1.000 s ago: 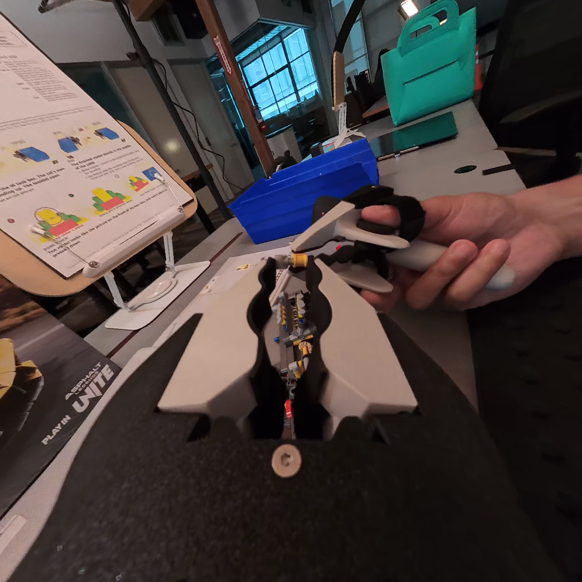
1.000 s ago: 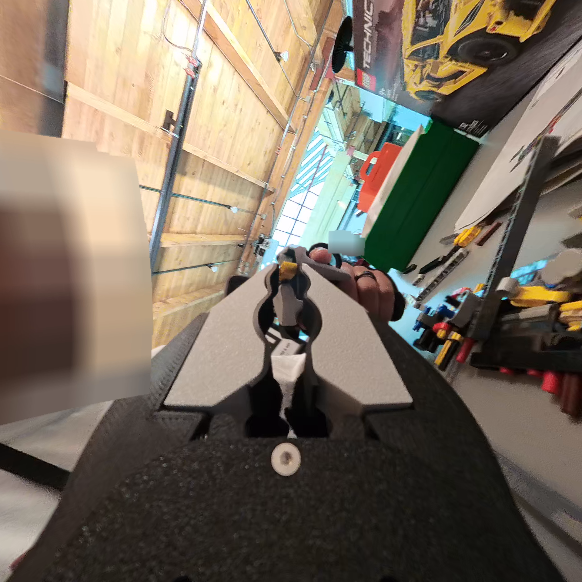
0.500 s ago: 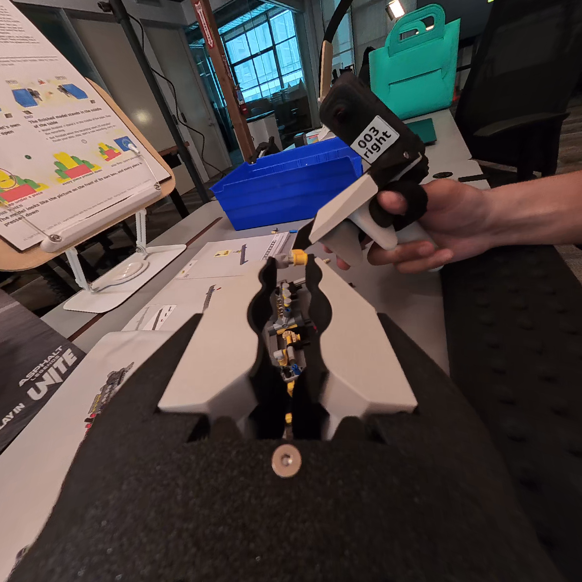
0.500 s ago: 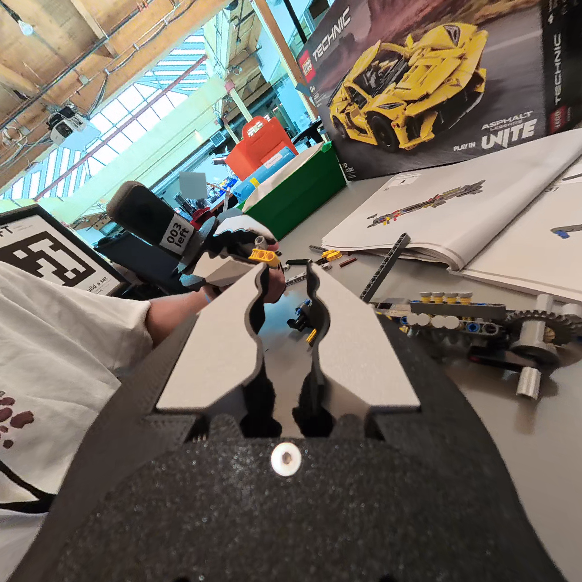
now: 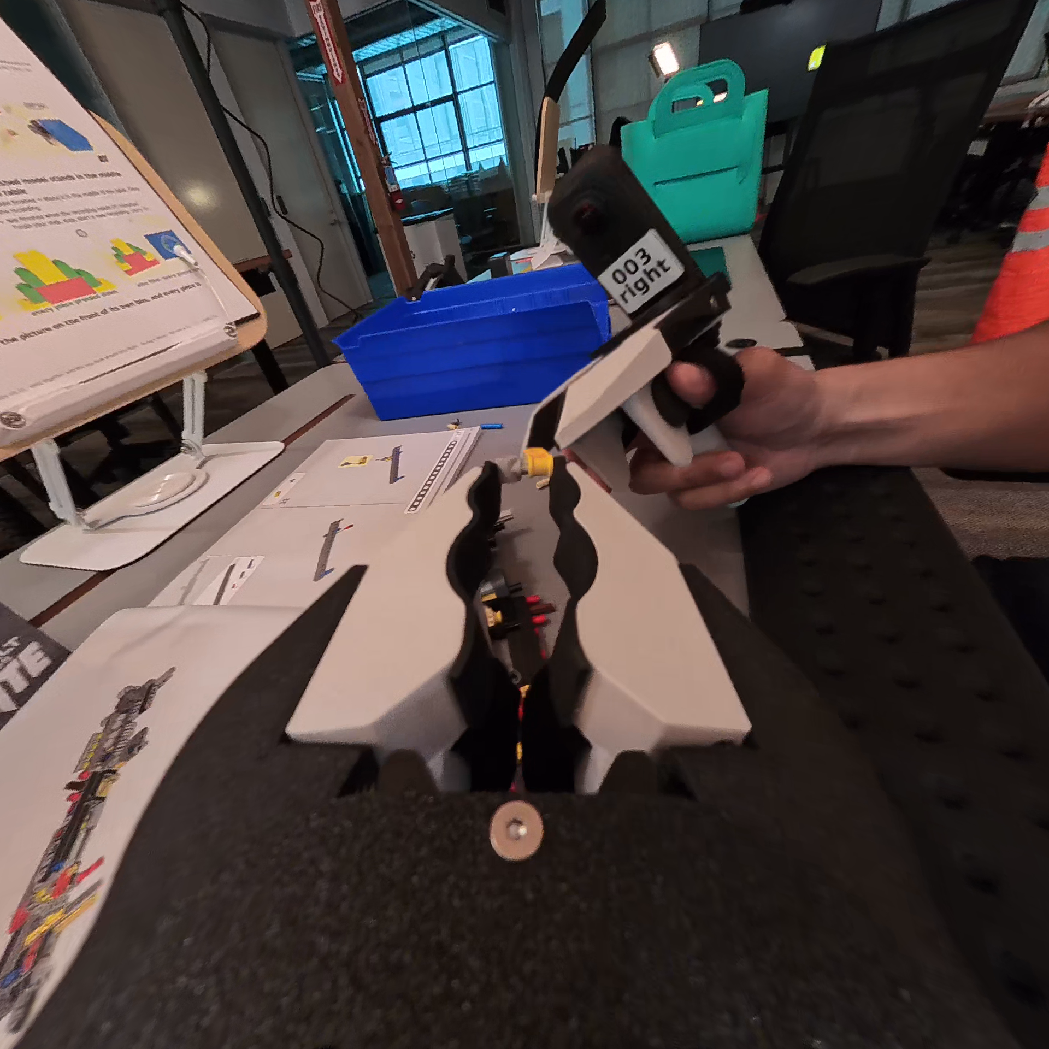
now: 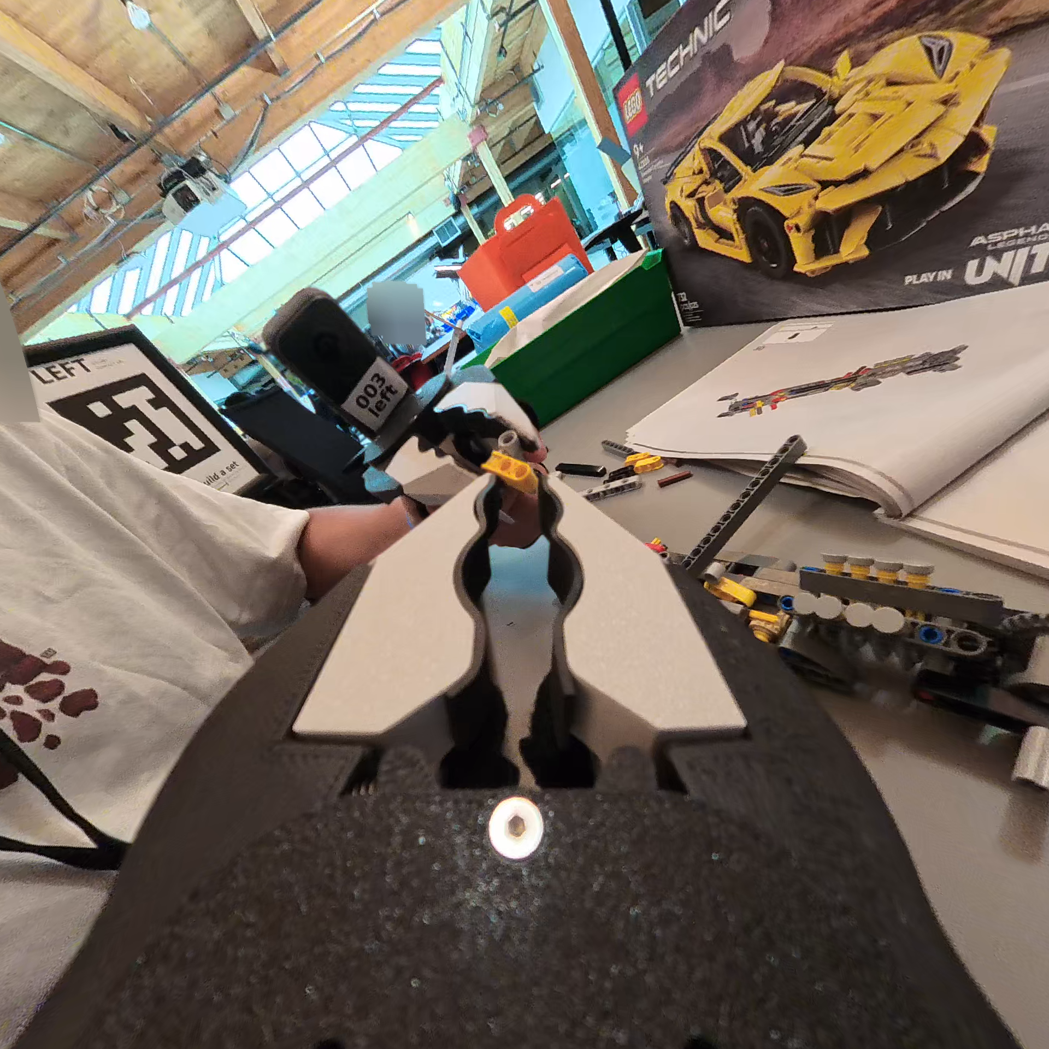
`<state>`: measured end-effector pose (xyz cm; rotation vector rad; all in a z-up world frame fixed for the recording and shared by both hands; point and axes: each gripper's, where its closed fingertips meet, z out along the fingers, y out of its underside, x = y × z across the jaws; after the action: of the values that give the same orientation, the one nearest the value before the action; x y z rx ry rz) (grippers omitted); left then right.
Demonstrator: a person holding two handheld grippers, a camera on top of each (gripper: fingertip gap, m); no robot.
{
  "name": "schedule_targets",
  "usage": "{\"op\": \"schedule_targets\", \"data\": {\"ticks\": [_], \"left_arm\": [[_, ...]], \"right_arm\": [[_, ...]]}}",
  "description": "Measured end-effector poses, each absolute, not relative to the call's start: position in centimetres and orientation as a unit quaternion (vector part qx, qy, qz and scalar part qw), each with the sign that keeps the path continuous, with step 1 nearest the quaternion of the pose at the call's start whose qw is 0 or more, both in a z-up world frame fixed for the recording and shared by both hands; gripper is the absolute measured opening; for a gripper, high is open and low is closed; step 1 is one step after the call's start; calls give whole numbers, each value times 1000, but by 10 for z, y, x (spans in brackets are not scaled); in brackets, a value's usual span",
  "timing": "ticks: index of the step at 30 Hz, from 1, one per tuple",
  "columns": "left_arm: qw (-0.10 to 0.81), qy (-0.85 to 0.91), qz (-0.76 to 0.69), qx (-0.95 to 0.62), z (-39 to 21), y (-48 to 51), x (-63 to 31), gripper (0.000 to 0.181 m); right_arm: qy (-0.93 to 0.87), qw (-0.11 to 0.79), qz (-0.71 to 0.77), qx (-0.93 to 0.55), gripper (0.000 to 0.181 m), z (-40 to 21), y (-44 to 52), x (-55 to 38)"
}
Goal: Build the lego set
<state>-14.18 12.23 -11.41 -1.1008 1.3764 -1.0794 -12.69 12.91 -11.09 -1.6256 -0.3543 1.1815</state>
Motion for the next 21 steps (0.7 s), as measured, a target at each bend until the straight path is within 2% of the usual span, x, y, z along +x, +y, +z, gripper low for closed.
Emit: {"op": "schedule_targets", "data": {"ticks": [4, 8, 14, 21], "left_arm": [[481, 563, -496, -453, -109, 113, -143, 17], [431, 547, -563, -444, -102, 103, -147, 17], [374, 542, -602, -453, -102, 98, -149, 17], [389, 531, -586, -473, -106, 107, -146, 17]], "right_arm": [[-157, 508, 515, -673, 16, -110, 125, -134], [-183, 509, 540, -645, 9, -100, 113, -141], [-208, 521, 518, -646, 7, -100, 109, -143], [-197, 534, 490, -660, 7, -104, 115, -138]]}}
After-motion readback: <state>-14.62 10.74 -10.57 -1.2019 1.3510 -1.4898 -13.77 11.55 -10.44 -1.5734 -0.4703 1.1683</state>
